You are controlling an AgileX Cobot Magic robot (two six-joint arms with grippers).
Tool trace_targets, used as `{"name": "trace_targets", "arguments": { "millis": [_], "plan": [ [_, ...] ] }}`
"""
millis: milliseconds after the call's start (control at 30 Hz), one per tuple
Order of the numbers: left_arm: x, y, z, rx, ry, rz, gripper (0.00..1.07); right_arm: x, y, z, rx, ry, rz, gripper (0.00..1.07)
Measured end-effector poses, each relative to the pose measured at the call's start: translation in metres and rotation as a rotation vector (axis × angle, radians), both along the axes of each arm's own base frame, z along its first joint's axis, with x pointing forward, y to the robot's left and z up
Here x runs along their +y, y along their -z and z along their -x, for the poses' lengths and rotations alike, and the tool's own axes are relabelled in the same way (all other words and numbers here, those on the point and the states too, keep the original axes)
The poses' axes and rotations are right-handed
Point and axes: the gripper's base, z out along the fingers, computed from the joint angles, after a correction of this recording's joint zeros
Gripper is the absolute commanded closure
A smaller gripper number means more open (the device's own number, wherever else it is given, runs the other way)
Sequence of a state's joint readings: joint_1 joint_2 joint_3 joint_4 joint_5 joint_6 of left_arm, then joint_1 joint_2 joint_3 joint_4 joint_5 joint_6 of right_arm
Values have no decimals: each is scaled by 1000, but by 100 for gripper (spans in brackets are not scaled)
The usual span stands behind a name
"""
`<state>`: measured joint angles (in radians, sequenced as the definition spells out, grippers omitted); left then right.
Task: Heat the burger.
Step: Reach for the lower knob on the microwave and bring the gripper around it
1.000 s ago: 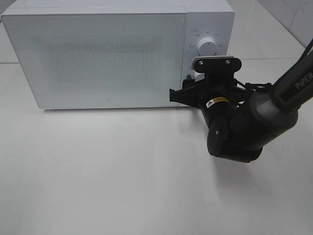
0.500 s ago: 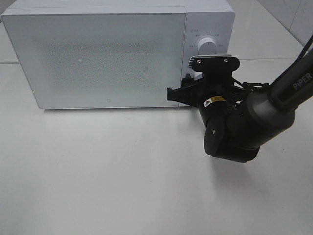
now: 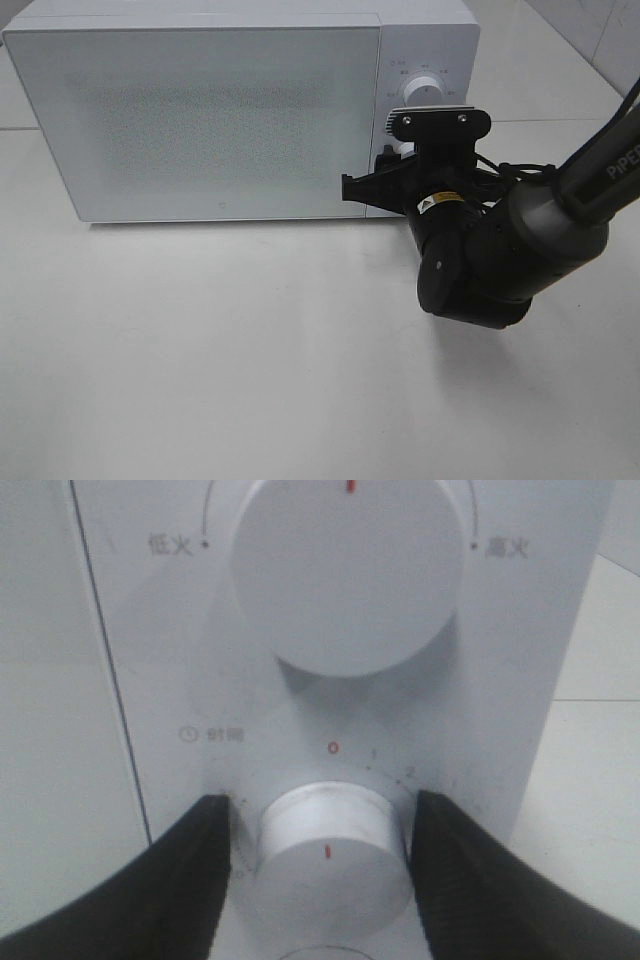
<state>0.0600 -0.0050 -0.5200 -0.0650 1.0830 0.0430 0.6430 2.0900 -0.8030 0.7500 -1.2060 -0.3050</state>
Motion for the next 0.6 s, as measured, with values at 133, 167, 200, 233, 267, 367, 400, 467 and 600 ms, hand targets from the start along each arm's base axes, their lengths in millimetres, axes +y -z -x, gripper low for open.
{"name": "trace_targets", "arguments": {
  "millis": [133,167,200,233,267,367,400,467,600],
  "plan": [
    [0,0,0,0,0,0,9,-1,0,0,-1,13,-29,94],
    [0,0,0,0,0,0,9,-1,-1,0,-2,16,-51,105],
    [0,0,0,0,0,0,9,-1,-1,0,-2,16,-51,105],
    [0,0,0,0,0,0,9,-1,-1,0,-2,18,-59,107],
    [0,0,0,0,0,0,9,-1,-1,0,-3,21,-72,107],
    [0,0,0,0,0,0,9,-1,-1,0,-3,25,-93,107],
    [0,0,0,0,0,0,9,-1,-1,0,-3,25,-93,107],
    [0,0,0,0,0,0,9,-1,-1,0,-4,28,-108,107],
    [0,0,0,0,0,0,9,-1,-1,0,-5,34,-142,107]
  ]
}}
